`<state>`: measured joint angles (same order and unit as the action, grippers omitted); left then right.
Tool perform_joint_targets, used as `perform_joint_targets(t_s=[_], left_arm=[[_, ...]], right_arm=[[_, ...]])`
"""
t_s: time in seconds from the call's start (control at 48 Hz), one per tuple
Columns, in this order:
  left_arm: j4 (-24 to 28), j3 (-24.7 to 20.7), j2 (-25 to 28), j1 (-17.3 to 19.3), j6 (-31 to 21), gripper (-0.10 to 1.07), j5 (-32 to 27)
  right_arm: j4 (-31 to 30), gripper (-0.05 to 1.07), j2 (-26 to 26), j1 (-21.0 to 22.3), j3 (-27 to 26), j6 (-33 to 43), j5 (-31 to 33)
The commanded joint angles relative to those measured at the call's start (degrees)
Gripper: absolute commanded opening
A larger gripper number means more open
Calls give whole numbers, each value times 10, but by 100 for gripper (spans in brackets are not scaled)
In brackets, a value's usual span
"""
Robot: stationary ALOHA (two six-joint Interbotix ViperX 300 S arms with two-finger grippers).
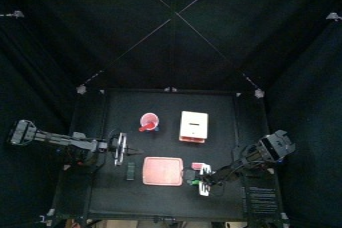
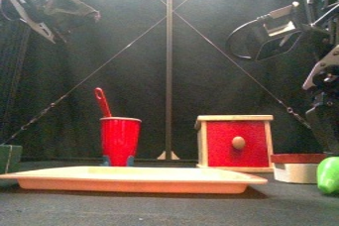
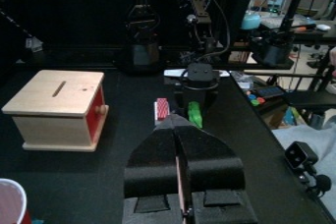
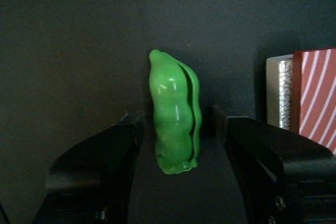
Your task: Grab pea
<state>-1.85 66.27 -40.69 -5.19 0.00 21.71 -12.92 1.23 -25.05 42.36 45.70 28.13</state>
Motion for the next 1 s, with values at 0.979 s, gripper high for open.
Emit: perform_joint_targets(t_s=[0.979], left_arm=[[-1,-5,0,0,0,-3,6]], right_arm=[[-39,59,-62,56,-82,6,15]])
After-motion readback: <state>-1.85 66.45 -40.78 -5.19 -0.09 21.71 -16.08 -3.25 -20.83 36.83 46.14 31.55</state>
